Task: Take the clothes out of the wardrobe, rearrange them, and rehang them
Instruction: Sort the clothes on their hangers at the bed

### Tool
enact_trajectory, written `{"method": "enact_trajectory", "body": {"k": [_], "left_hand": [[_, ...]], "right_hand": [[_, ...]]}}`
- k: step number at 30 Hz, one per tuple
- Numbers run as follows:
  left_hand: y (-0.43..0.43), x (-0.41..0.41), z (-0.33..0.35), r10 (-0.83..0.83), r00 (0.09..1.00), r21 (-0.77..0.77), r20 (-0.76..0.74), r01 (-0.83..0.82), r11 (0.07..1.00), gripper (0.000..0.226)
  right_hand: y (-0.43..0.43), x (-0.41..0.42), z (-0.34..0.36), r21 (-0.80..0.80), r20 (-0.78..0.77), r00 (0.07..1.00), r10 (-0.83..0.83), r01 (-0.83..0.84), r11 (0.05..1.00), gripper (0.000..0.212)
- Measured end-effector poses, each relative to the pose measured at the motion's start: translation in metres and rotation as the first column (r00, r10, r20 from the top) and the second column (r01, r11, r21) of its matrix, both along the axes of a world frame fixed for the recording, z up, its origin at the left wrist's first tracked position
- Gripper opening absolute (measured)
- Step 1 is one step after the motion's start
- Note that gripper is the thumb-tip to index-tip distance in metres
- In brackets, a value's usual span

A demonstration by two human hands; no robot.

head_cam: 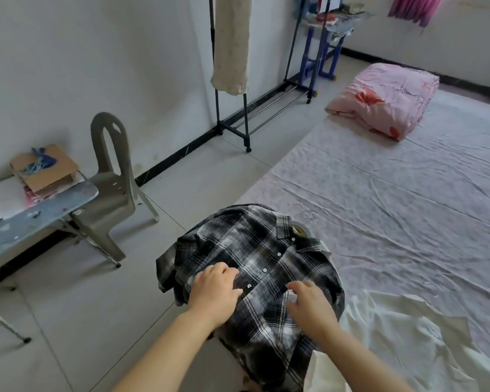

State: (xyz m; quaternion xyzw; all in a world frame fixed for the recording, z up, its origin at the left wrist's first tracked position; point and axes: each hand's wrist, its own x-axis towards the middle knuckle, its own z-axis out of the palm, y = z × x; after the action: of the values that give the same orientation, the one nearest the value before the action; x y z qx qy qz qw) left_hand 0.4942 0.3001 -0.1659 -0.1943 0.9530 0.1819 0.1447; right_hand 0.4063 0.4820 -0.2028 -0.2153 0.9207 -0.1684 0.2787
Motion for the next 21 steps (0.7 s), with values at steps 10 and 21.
{"method": "enact_trajectory", "body": {"k": [10, 21], "left_hand": [[-0.067, -0.108, -0.015, -0.242, 0.969, 0.036, 0.044, 0.24, 0.97, 0.043], [-0.121, -0.227, -0.053, -0.601, 0.794, 0.129, 0.089, 0.589, 0.798, 0.044]], "right_hand": [[-0.049, -0.079, -0.007, 0.06, 0.014, 0.973, -0.232, 0.231, 0.971, 0.042], [-0.085, -0.121, -0.041, 0.163, 0.047, 0.815, -0.577, 0.564, 0.81, 0.041]]}}
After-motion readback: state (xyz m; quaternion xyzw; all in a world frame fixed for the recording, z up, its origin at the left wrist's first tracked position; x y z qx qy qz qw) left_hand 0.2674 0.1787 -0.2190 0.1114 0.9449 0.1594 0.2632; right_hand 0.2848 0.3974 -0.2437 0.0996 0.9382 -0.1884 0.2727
